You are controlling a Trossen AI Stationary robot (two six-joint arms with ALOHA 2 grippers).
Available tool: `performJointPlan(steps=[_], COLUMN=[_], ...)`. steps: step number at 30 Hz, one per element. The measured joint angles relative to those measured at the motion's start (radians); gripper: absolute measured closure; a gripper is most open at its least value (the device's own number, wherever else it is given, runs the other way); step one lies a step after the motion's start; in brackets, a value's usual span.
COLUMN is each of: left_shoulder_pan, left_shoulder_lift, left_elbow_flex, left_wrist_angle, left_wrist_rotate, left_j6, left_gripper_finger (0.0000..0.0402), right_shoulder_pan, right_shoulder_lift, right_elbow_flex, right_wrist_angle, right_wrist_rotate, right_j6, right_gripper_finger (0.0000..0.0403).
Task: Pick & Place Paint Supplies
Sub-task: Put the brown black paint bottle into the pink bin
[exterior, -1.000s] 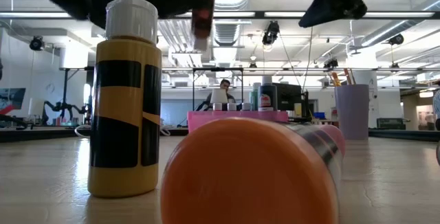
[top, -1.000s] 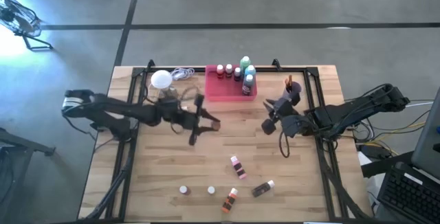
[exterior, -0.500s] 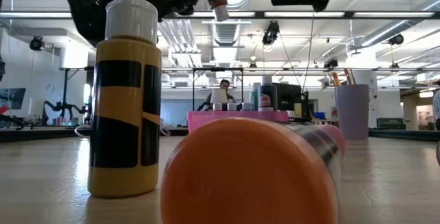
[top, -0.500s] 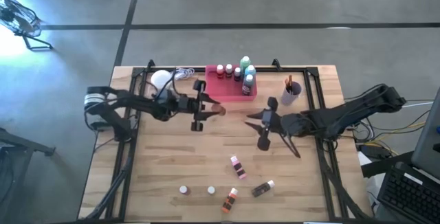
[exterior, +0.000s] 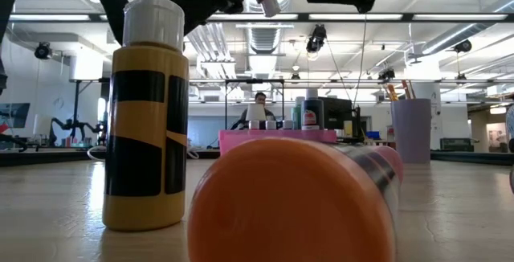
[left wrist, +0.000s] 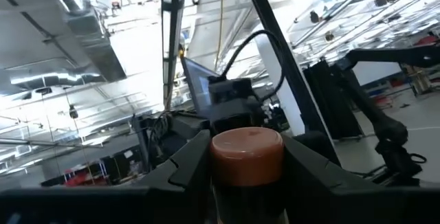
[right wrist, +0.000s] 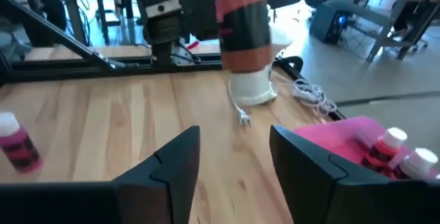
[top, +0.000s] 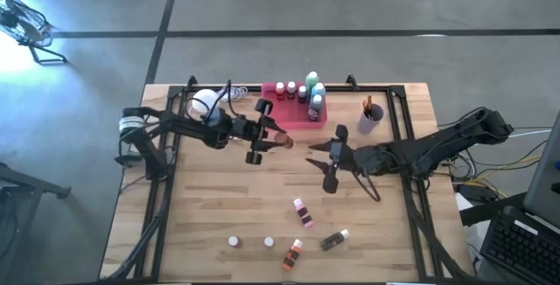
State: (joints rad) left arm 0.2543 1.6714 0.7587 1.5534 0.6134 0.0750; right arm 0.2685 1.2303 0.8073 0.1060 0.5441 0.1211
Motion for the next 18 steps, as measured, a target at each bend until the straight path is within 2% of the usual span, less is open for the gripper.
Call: performJointPlan(steps=[18], left_shoulder_pan=[0.0], left_shoulder_lift=[0.0], left_elbow_flex=[0.069], left_wrist_angle=[-0.003], left_wrist_rotate=[-0.003], left_j6=[-0.094], left_gripper_finger=[0.0259], right_shoulder_pan=[-0.035], right_shoulder_lift=[0.096], right_elbow_flex=[-0.001], right_wrist_angle=[0.289], right_wrist_rotate=[0.008], right_j6=[-0.21], right_gripper_finger=[0.0188])
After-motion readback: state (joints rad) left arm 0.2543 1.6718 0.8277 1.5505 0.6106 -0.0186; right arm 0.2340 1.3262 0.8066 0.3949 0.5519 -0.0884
